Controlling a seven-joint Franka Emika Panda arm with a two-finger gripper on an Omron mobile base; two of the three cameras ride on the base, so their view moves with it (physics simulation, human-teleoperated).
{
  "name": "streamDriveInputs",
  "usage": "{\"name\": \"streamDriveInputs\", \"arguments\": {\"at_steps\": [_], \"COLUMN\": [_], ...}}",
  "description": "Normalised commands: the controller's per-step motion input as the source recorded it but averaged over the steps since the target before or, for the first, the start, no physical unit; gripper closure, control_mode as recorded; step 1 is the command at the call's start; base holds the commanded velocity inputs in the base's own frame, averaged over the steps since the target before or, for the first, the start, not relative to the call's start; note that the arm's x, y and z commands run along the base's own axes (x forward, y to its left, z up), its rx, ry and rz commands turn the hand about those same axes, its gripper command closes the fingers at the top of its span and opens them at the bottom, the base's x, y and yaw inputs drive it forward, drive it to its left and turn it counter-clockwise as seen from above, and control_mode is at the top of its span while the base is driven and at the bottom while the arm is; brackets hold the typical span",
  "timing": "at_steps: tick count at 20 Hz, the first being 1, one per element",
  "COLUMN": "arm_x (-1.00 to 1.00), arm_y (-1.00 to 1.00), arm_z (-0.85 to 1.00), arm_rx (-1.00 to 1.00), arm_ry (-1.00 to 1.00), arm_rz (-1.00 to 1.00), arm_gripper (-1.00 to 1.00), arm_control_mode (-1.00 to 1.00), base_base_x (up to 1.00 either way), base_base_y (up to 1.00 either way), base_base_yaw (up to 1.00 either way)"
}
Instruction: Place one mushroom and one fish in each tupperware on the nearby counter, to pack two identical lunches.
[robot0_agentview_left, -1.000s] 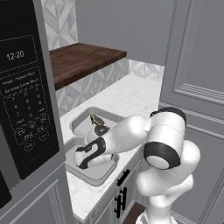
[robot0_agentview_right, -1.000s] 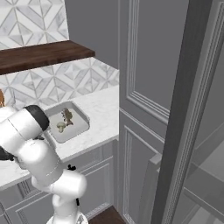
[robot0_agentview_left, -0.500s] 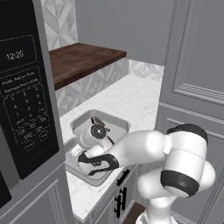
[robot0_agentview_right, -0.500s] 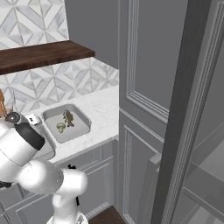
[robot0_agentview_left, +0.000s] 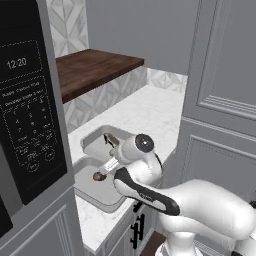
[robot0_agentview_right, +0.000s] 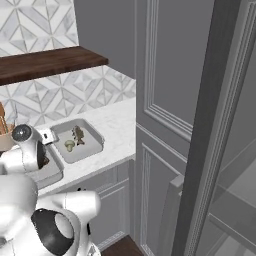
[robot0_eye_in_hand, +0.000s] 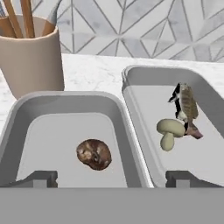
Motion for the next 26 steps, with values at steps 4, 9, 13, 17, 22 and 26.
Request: {"name": "streamDriveInputs", "arguments": {"at_steps": [4,9,13,17,22,26], "arm_x": [-0.45,-0.16,-0.03,-0.47,-0.62,-0.65], "arm_y": [-1.0,-0.97,-1.0,-0.85,-0.68,-0.44], "arm_z": [0.02,0.16,0.44,0.64,0.38,0.07], "arm_rx": [0.01,0.03,0.07,0.15,0.11,0.06], "arm_ry": [0.0,0.01,0.04,0.03,0.0,0.0], "arm_rz": [-0.29,-0.31,-0.23,-0.04,0.0,0.0], "arm_gripper": [-1.0,-1.0,-1.0,-1.0,-1.0,-1.0], "arm_control_mode": [-1.0,-1.0,-1.0,-1.0,-1.0,-1.0], "base_base_x": [0.0,0.0,0.0,0.0,0.0,0.0], "base_base_y": [0.0,0.0,0.0,0.0,0.0,0.0], "base_base_yaw": [0.0,0.0,0.0,0.0,0.0,0.0]}}
